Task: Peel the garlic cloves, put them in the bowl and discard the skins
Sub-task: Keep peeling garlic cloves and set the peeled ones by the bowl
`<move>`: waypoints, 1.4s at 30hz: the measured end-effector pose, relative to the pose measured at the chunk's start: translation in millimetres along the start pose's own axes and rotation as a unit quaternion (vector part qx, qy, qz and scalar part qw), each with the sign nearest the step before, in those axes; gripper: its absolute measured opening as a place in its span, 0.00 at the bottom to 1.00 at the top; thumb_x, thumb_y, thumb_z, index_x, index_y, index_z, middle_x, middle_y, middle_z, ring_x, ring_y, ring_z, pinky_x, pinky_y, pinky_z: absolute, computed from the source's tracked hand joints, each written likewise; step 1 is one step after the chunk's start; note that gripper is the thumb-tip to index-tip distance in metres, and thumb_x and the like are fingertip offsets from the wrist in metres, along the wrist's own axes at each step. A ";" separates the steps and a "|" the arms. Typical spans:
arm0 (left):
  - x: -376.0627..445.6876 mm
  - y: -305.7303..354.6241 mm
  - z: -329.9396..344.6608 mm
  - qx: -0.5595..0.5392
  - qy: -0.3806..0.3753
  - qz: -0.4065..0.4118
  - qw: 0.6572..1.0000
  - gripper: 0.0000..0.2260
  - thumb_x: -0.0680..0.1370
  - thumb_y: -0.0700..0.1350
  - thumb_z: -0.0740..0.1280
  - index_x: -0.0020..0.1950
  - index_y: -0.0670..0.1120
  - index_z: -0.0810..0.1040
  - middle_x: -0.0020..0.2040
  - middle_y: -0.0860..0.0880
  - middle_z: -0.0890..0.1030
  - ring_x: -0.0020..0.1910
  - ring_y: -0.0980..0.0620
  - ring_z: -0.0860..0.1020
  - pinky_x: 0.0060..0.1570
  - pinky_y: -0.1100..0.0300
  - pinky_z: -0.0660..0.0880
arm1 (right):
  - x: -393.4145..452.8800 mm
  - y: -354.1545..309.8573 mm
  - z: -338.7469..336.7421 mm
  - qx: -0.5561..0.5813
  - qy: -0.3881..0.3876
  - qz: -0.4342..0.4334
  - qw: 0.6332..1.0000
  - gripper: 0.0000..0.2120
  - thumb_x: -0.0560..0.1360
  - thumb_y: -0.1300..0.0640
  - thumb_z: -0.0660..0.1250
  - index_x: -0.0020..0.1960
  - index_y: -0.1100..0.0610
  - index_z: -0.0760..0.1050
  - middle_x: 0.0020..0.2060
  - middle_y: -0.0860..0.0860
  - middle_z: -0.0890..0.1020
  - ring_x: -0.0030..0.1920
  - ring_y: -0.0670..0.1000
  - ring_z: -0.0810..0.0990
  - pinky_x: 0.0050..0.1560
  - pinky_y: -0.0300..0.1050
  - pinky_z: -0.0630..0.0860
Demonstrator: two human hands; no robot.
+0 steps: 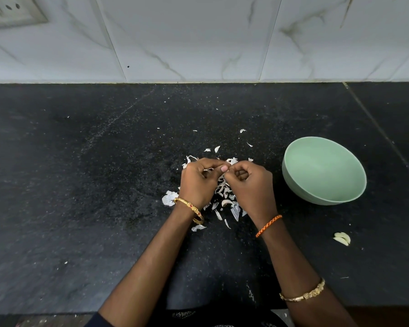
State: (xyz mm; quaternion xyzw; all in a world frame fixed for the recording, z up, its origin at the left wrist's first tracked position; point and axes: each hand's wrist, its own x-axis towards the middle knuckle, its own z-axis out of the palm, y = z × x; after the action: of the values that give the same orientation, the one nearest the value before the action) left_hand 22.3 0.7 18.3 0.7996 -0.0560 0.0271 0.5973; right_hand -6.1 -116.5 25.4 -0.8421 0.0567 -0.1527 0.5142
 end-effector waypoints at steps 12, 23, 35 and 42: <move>-3.0 12.5 -3.5 -0.187 -0.018 -0.097 0.977 0.05 0.77 0.36 0.66 0.49 0.42 0.82 0.25 0.57 0.77 0.20 0.61 0.66 0.21 0.71 0.63 | -6.2 0.8 2.2 0.136 0.020 0.016 0.990 0.05 0.72 0.58 0.74 0.45 0.51 0.78 0.39 0.47 0.83 0.41 0.44 0.82 0.42 0.41 0.80; -0.5 8.3 -15.0 -0.039 -0.064 -0.015 0.997 0.02 0.74 0.40 0.72 0.45 0.44 0.84 0.38 0.52 0.82 0.21 0.64 0.69 0.24 0.73 0.64 | 1.8 8.2 -7.0 0.165 -0.027 0.022 0.986 0.10 0.77 0.65 0.66 0.44 0.50 0.78 0.41 0.50 0.83 0.39 0.45 0.82 0.35 0.39 0.79; -2.3 5.2 -16.5 0.080 -0.043 0.070 0.993 0.04 0.73 0.42 0.73 0.46 0.46 0.86 0.41 0.54 0.84 0.25 0.67 0.72 0.29 0.75 0.64 | 7.2 11.5 -12.3 0.173 -0.056 0.040 0.983 0.07 0.77 0.67 0.66 0.46 0.57 0.80 0.39 0.49 0.84 0.39 0.46 0.84 0.39 0.38 0.80; -3.1 3.8 -6.7 0.108 -0.020 0.037 0.993 0.04 0.73 0.44 0.72 0.45 0.47 0.86 0.40 0.54 0.85 0.27 0.69 0.72 0.29 0.75 0.63 | 7.8 10.0 -9.3 0.225 -0.062 0.050 0.971 0.09 0.76 0.68 0.66 0.47 0.56 0.80 0.43 0.53 0.84 0.42 0.46 0.84 0.39 0.39 0.81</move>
State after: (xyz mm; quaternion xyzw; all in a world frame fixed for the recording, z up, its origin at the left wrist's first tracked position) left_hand 18.9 6.2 23.5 0.8571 -0.0941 0.0392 0.5050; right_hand -1.1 -131.0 22.1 -0.7088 0.0307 -0.0828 0.6999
